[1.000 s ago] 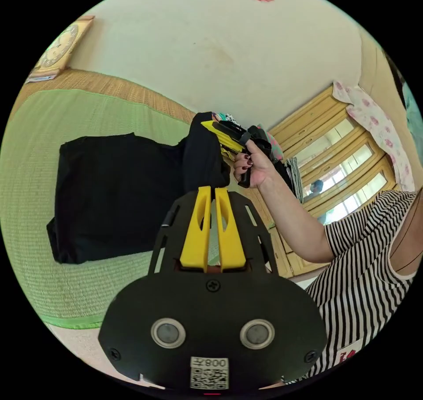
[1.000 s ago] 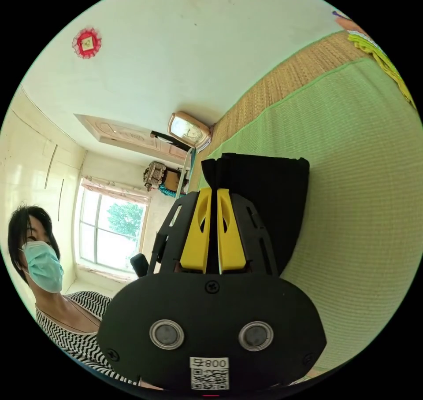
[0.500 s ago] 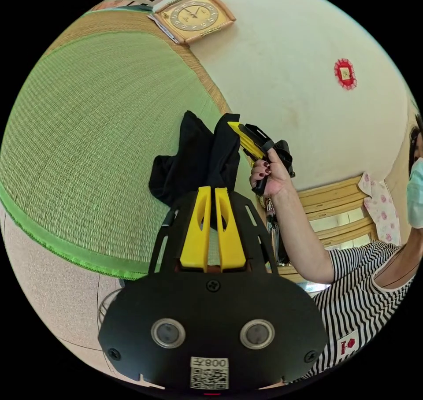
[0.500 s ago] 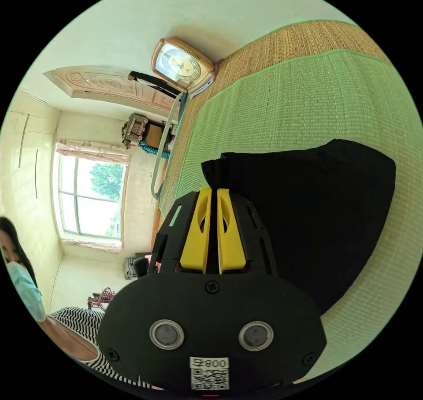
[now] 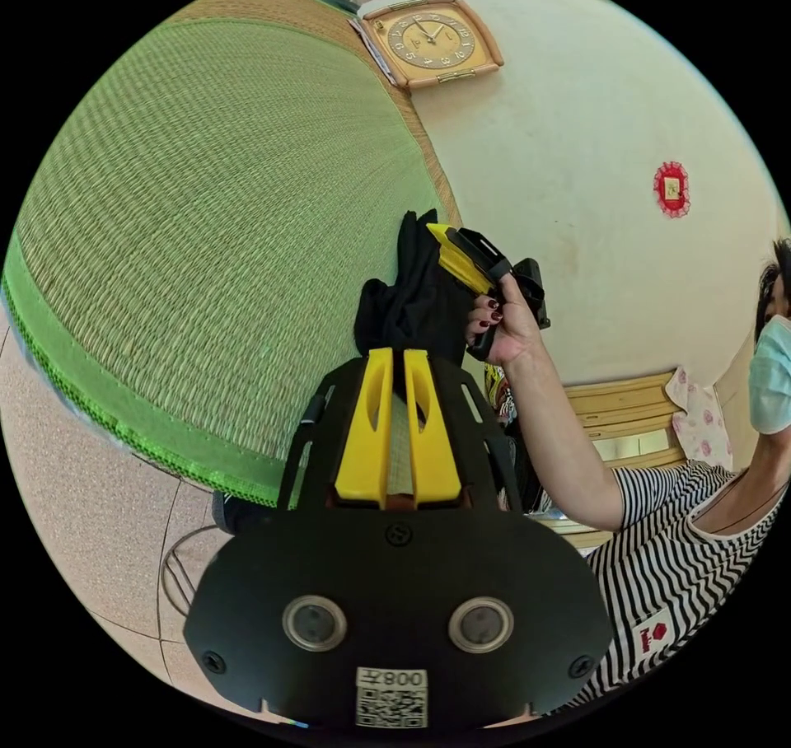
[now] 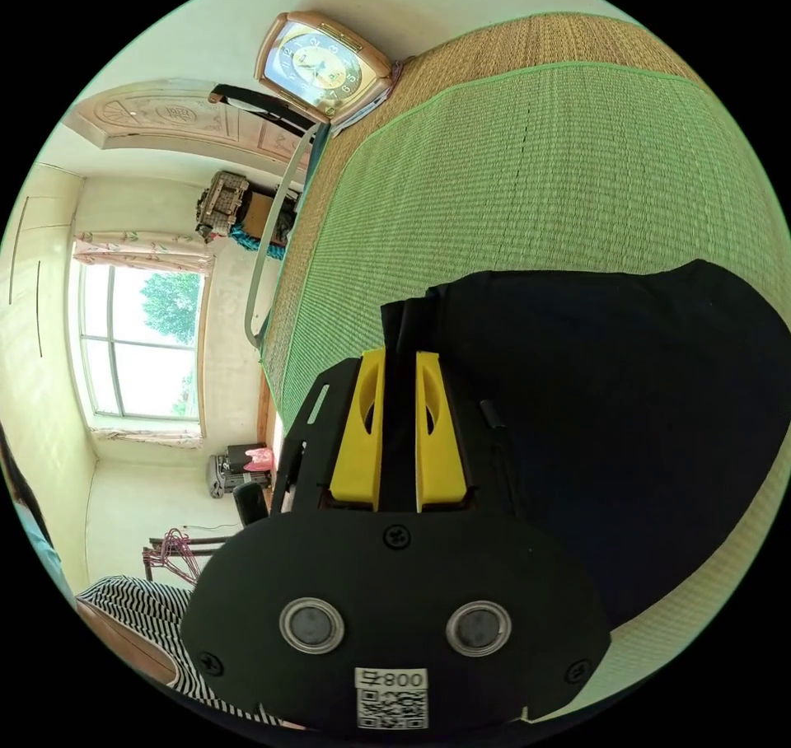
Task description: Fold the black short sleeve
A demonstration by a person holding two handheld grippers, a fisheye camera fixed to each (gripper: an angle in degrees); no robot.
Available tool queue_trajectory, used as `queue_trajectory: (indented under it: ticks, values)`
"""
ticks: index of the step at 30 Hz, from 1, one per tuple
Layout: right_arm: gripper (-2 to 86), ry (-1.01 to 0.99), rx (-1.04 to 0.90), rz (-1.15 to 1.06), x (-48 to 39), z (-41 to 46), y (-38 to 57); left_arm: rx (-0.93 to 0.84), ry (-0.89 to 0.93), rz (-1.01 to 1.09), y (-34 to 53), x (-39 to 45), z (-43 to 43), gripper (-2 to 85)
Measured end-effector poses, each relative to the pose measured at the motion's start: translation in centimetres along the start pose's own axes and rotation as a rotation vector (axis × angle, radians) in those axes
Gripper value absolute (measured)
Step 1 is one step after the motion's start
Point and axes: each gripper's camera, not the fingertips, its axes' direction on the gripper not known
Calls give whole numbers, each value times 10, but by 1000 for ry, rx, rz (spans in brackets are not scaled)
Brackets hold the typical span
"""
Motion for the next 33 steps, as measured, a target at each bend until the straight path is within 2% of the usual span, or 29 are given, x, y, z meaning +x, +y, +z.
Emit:
queue_trajectory:
  ticks: [6,9,12,14,17,22,25,27,29,33]
  values:
    - [60,-24,45,-100,-2,-2,16,68,-90,55,19,35,-37,9]
    - [39,51,65,-161,-3,5,22,75,-156,163,29,69,-47,4]
    - [13,194,-8,-175,3,39,11,4,-185,288,25,98,-30,2]
    - [8,286,-71,-182,10,65,5,-60,-278,327,18,107,-8,2]
    - [3,266,-80,-184,16,73,3,-159,-364,305,17,104,14,2]
    - [1,287,34,-238,3,56,9,-155,-375,341,32,124,9,1]
    - [1,366,-71,-212,21,83,-4,-197,-374,324,36,121,18,1]
    - [1,277,-56,-176,29,68,-8,-217,-367,306,36,124,17,1]
    - [1,283,25,-174,27,39,0,-228,-390,324,42,136,13,1]
    - [1,437,154,-108,57,-31,37,-270,-396,358,46,149,12,1]
